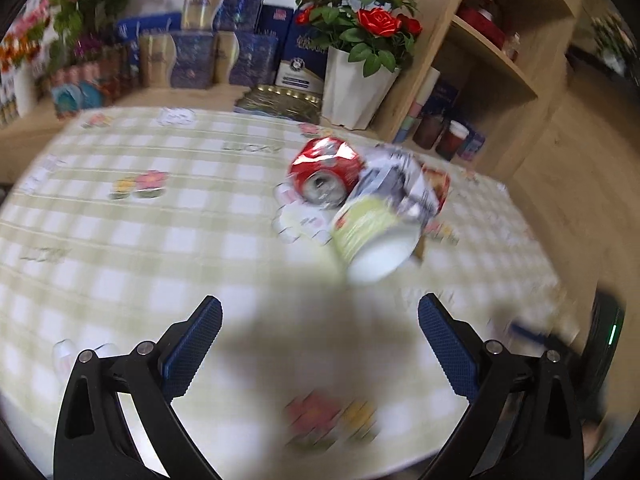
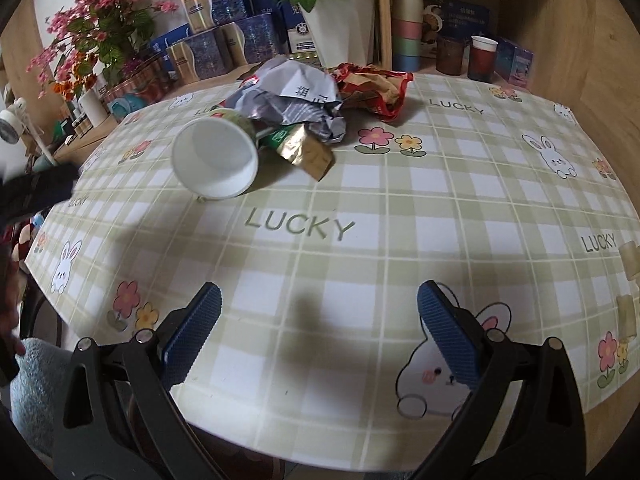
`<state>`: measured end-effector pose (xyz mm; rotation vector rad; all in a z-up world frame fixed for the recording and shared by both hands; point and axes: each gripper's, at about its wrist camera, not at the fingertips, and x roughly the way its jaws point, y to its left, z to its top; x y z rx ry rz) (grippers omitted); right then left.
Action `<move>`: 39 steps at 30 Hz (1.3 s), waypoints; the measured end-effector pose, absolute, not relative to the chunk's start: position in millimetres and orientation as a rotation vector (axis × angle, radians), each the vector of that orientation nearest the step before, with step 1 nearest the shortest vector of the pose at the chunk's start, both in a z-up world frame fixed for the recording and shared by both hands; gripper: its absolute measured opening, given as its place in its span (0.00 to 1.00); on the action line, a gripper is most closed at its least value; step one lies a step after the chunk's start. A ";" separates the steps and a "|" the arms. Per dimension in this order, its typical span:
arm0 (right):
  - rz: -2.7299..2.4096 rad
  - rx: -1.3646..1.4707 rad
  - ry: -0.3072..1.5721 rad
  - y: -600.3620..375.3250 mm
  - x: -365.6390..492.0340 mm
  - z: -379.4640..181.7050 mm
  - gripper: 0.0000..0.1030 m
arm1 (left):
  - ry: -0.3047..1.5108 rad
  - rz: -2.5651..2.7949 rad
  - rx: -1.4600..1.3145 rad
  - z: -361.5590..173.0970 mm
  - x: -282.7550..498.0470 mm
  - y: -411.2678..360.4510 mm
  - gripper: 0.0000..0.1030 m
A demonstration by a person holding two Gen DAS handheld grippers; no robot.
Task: Collect trash
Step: 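Move the left gripper to the white-and-green yogurt cup and grasp it, then lift the yogurt cup with the left gripper while the right grasps the crumpled white paper bag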
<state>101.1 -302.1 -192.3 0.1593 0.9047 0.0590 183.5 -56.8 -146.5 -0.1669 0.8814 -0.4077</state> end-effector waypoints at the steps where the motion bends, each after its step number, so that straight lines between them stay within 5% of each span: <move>1: 0.059 0.165 0.903 -304.5 104.2 -193.5 0.94 | 0.899 -0.408 -0.198 -146.4 197.6 -64.8 0.93; 12: 0.054 0.139 0.894 -316.0 127.1 -200.1 0.94 | 1.093 -0.357 -0.335 -176.7 293.5 -122.7 0.93; 22: 0.064 0.056 0.856 -321.7 151.6 -196.4 0.90 | 1.185 -0.381 -0.330 -206.1 296.0 -126.6 0.86; 24: 0.074 0.036 0.855 -319.5 158.6 -195.2 0.84 | 1.178 -0.446 -0.338 -204.5 292.5 -128.6 0.73; 39: 0.159 -0.017 0.773 -300.3 249.5 -173.0 0.88 | 1.022 -0.475 -0.288 -152.5 246.7 -63.2 0.71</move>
